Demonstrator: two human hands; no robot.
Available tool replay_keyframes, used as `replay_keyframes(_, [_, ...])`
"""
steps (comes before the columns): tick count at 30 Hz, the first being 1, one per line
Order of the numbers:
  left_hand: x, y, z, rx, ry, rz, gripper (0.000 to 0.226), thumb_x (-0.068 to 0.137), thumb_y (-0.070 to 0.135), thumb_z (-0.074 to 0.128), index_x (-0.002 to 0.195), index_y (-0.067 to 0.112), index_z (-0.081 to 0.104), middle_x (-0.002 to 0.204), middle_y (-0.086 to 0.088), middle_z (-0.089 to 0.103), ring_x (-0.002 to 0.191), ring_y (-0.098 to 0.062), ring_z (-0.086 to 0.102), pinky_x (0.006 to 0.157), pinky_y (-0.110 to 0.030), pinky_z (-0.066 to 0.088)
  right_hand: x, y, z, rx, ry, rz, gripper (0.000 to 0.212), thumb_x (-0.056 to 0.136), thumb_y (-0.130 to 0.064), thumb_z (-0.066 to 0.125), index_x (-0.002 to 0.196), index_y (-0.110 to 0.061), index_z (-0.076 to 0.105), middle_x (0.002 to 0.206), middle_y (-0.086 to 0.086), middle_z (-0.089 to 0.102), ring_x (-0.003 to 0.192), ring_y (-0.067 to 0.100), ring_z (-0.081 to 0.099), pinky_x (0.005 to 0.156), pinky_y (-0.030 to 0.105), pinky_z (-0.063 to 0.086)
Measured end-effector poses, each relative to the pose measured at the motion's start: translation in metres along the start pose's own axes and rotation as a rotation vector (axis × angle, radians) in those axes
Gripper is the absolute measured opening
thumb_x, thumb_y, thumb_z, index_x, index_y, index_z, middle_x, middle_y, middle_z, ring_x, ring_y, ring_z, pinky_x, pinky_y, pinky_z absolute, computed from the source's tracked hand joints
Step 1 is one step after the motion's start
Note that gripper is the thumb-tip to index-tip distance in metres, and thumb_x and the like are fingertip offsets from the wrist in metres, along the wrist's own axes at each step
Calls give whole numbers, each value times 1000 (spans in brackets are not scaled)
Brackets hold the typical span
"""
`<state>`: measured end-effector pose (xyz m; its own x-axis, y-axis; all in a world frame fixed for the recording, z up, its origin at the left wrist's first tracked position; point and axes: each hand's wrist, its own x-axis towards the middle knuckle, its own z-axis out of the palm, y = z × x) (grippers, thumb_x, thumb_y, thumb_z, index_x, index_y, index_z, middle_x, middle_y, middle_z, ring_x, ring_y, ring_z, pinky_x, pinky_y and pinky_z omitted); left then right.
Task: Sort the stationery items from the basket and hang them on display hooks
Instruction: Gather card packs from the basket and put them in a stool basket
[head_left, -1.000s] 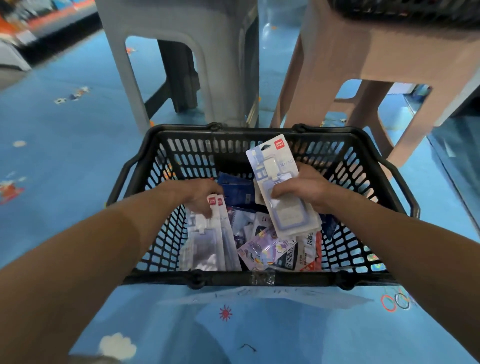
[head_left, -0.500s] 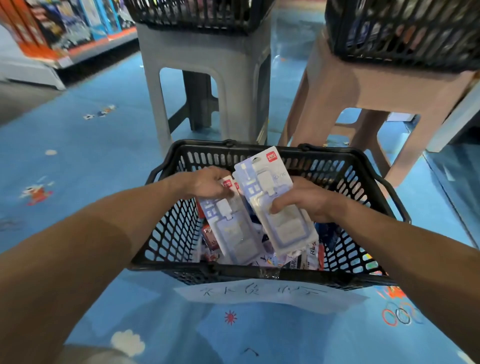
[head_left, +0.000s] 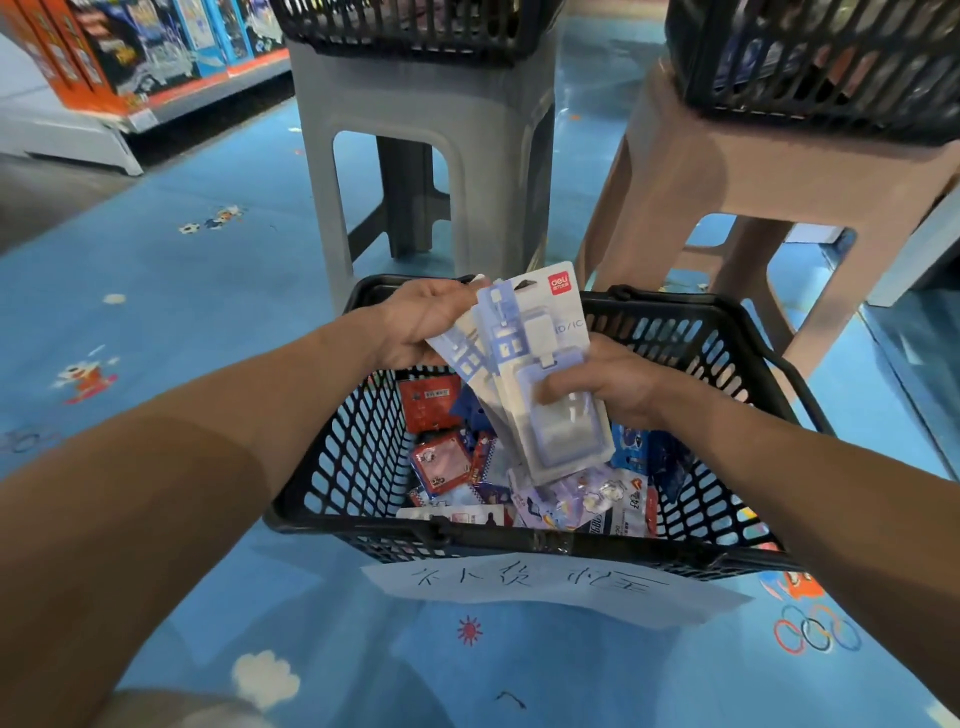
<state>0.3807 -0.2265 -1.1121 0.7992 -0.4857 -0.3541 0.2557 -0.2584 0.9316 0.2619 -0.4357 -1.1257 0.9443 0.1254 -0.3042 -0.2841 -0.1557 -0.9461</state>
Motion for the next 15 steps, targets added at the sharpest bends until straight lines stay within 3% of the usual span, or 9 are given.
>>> replay_keyframes(3, [3, 6, 9, -78, 63, -57, 72, 94, 69, 57, 130, 7, 66, 125, -18, 71, 102, -34, 72, 100, -51, 53, -1, 2, 0, 33, -1, -24, 48, 80, 16, 69, 123, -7, 67, 120, 13, 74, 113, 33, 69, 97, 45, 56])
replay_keyframes(7, [6, 11, 18, -301, 108, -116, 82, 95, 81, 33, 127, 10, 59, 121, -13, 73, 110, -36, 72, 102, -50, 52, -4, 8, -2, 137, -2, -26, 61, 70, -1, 73, 130, -5, 64, 124, 16, 72, 113, 34, 69, 97, 47, 56])
replay_keyframes(11, [4, 11, 24, -639, 112, -109, 88, 92, 84, 34, 119, 8, 68, 117, -15, 76, 108, -32, 73, 101, -49, 54, -3, 8, -11, 260, 70, -52, 45, 74, -8, 73, 118, -15, 71, 115, 14, 75, 103, 33, 73, 83, 46, 61])
replay_keyframes(13, [2, 12, 25, -605, 123, -66, 87, 90, 84, 39, 120, 8, 71, 118, -12, 76, 111, -28, 71, 99, -45, 57, -1, 5, -16, 315, 138, -78, 37, 75, -9, 73, 112, -15, 74, 110, 13, 76, 98, 33, 74, 80, 46, 62])
replay_keyframes(15, [-4, 10, 33, -425, 53, -70, 90, 84, 89, 40, 125, 14, 71, 120, -10, 75, 114, -29, 69, 98, -49, 56, 2, 0, -16, 359, 201, -111, 33, 78, -8, 73, 110, -15, 75, 105, 11, 77, 94, 31, 74, 77, 43, 62])
